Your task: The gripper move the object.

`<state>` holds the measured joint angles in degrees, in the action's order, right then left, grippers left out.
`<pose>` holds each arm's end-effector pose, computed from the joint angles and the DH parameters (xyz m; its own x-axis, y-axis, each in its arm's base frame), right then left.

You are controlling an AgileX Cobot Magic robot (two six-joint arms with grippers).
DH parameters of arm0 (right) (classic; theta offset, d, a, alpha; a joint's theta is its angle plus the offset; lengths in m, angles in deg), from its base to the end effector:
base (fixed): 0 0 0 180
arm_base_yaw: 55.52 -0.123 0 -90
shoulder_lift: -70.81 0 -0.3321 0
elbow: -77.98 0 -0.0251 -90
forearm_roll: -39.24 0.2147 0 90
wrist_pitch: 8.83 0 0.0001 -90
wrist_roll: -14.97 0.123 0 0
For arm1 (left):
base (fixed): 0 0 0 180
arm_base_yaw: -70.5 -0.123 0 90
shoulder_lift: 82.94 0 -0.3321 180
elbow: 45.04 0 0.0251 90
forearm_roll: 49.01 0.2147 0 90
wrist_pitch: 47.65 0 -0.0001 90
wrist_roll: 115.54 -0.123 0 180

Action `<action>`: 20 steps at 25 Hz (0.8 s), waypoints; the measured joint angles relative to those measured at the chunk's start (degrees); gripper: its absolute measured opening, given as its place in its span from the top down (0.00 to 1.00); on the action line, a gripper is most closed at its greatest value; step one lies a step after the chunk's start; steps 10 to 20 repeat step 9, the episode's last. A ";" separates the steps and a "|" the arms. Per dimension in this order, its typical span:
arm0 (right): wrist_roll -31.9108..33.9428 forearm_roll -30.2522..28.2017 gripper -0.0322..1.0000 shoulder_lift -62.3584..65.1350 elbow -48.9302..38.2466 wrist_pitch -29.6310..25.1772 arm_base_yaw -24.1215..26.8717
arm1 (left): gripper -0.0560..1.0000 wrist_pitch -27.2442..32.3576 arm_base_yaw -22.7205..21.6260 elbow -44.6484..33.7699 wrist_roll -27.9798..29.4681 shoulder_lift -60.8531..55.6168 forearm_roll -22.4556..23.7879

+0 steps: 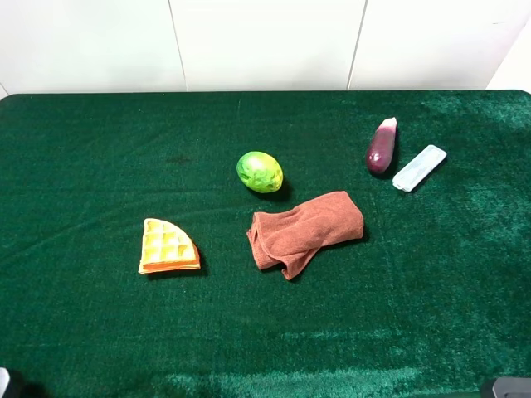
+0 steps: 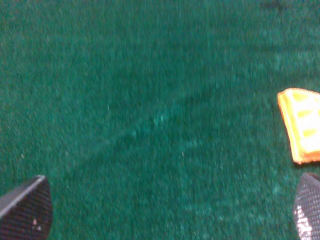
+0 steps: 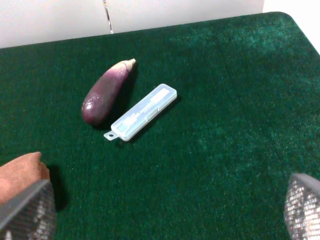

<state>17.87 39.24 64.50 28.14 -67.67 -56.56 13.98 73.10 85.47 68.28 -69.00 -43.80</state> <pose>-0.0543 -0.0010 0.2479 -0.4228 0.0429 -0.9052 0.0032 0.9989 0.0459 -0.0406 0.0117 0.2512 -0.5718 0.0026 -0.8204 -0.0336 0.9991 0.0266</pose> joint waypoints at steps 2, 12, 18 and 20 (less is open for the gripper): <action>0.00 0.00 0.30 0.00 0.00 0.00 0.00 | 0.02 -0.49 -1.75 0.00 -1.09 -2.33 -0.59; 0.00 0.00 0.30 0.00 0.00 0.00 0.00 | 0.02 -0.62 -2.80 -0.07 -1.87 -7.47 -0.84; 0.00 0.00 0.30 0.00 0.00 0.00 0.00 | 0.02 -0.62 -2.80 -0.07 -1.87 -7.47 -0.84; 0.00 0.00 0.30 0.00 0.00 0.00 0.00 | 0.02 -0.62 -2.80 -0.07 -1.87 -7.47 -0.84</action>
